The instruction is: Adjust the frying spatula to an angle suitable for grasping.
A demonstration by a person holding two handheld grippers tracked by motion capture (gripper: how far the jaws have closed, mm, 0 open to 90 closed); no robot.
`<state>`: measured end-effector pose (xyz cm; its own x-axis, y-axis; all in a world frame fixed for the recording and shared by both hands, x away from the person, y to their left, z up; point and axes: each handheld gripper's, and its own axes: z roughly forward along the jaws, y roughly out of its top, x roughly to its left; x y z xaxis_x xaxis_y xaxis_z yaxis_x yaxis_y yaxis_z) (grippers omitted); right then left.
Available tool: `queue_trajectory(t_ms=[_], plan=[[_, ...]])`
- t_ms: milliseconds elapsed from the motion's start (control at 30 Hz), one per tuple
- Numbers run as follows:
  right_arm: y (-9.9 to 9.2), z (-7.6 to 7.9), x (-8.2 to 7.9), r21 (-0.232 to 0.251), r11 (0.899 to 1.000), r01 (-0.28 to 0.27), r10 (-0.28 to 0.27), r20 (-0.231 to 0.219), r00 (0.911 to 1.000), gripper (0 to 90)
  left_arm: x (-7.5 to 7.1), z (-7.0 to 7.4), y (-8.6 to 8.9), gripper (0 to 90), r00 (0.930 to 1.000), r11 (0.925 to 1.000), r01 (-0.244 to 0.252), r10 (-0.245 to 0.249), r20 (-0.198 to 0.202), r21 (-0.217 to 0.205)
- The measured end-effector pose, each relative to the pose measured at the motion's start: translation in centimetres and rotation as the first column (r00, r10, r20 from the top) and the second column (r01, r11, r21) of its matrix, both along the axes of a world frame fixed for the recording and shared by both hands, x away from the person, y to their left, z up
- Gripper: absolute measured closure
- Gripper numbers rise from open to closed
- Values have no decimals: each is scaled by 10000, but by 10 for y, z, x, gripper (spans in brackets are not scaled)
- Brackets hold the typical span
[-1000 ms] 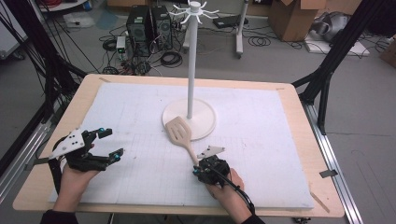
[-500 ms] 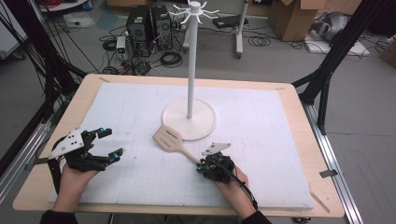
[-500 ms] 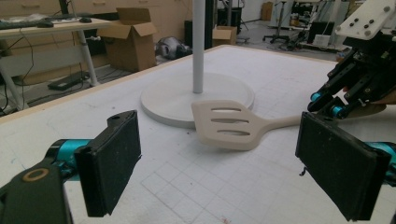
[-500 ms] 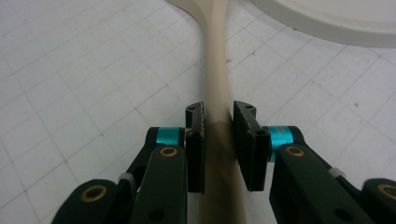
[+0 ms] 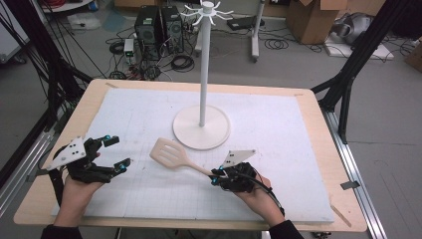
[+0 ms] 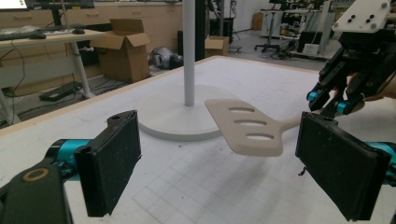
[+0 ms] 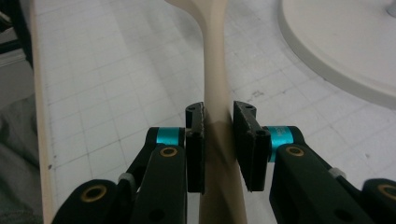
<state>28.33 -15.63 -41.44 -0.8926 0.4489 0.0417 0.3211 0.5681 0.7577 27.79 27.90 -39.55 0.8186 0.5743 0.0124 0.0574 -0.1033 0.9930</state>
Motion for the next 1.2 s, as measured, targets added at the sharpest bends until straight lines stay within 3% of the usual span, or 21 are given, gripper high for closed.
queue_trajectory(t_ms=[33,67,200,400,433,467,533,633,700,733,833,867,933,967,1033,1067,1100,1200], plan=[[1,0,1,47,9995,-317,317,-81,9995,757,0,0,-1,145,10000,10000,59,-59,17,19],[4,-2,4,184,9949,-987,989,-69,9951,757,0,0,-2,144,9999,9999,132,-132,21,66],[12,-8,9,-183,9788,-2041,2042,16,9789,757,0,0,-5,145,9995,9995,301,-300,-34,114],[15,-14,15,-746,9525,-2953,2938,-299,9554,756,0,1,-6,145,9991,9990,430,-430,-6,128],[15,-14,15,-746,9525,-2953,2938,-299,9554,756,0,1,-6,145,9991,9990,430,-430,-6,128],[15,-15,17,-805,9443,-3191,3168,-403,9476,755,0,1,-7,145,9990,9989,446,-445,-17,110],[16,-17,19,-939,9421,-3221,3191,-457,9466,754,0,1,-8,145,9988,9987,488,-488,1,144],[17,-19,20,-1076,9415,-3192,3148,-566,9475,749,0,1,-9,145,9987,9985,513,-513,1,167],[17,-20,20,-1091,9418,-3179,3124,-644,9478,699,0,1,-9,145,9985,9984,539,-539,-11,149],[17,-21,20,-1030,9464,-3062,3004,-679,9514,534,0,1,-10,145,9984,9983,563,-562,-13,153],[14,-19,21,-1043,9506,-2923,2870,-627,9559,512,0,1,-10,145,9983,9982,579,-579,-14,152],[8,-15,20,-778,9550,-2863,2829,-520,9577,462,0,1,-10,145,9982,9981,599,-598,-15,144],[4,-12,19,-577,9579,-2813,2793,-410,9593,448,-1,1,-10,145,9982,9981,601,-601,-19,125],[-6,-5,17,-163,9663,-2568,2566,-134,9664,394,-1,1,-8,145,9982,9981,605,-605,-9,113],[-10,-2,16,-14,9708,-2399,2399,-22,9708,373,-1,1,-8,145,9982,9982,593,-593,-14,80],[-27,7,14,457,9801,-1931,1915,371,9808,329,-1,1,-6,145,9984,9983,573,-572,-10,66],[-33,10,13,658,9835,-1683,1651,519,9849,317,-1,1,-6,145,9985,9985,552,-552,-19,33],[-61,16,8,1584,9844,-770,604,1067,9924,279,-1,0,-4,144,9987,9987,515,-515,-34,20]])
